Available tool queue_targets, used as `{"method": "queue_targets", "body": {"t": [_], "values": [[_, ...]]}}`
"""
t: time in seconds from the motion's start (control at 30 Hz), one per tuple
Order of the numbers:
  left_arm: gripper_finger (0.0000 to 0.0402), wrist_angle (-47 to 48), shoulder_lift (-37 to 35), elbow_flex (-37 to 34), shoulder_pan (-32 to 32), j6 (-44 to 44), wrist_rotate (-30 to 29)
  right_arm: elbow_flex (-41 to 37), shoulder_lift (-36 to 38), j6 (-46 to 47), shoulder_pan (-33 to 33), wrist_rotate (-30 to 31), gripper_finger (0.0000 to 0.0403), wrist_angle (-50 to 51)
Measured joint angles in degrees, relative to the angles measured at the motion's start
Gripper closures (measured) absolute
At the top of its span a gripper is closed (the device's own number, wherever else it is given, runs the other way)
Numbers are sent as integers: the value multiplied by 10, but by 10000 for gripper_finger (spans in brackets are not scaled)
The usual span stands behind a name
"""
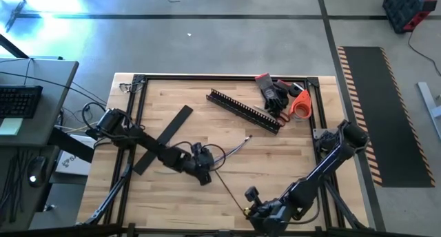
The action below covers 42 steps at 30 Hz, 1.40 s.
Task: Ziptie cables
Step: Wrap the black zip tie on the cables
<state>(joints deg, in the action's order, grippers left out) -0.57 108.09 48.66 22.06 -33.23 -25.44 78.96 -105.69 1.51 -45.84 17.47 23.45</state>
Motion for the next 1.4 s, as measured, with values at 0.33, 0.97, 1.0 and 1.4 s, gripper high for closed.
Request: {"method": "queue_targets", "body": {"t": [0.33,0.97,1.0,1.4], "values": [[398,44,-33,55,0,69,6,0,0,0,18,1,403,-11],[396,41,-41,92,18,94,12,-68,-5,54,92,85,403,-92],[394,35,-39,92,21,93,11,-78,-5,47,94,90,403,-107],[271,30,-38,92,34,78,39,-185,-5,-5,141,85,403,-272]]}}
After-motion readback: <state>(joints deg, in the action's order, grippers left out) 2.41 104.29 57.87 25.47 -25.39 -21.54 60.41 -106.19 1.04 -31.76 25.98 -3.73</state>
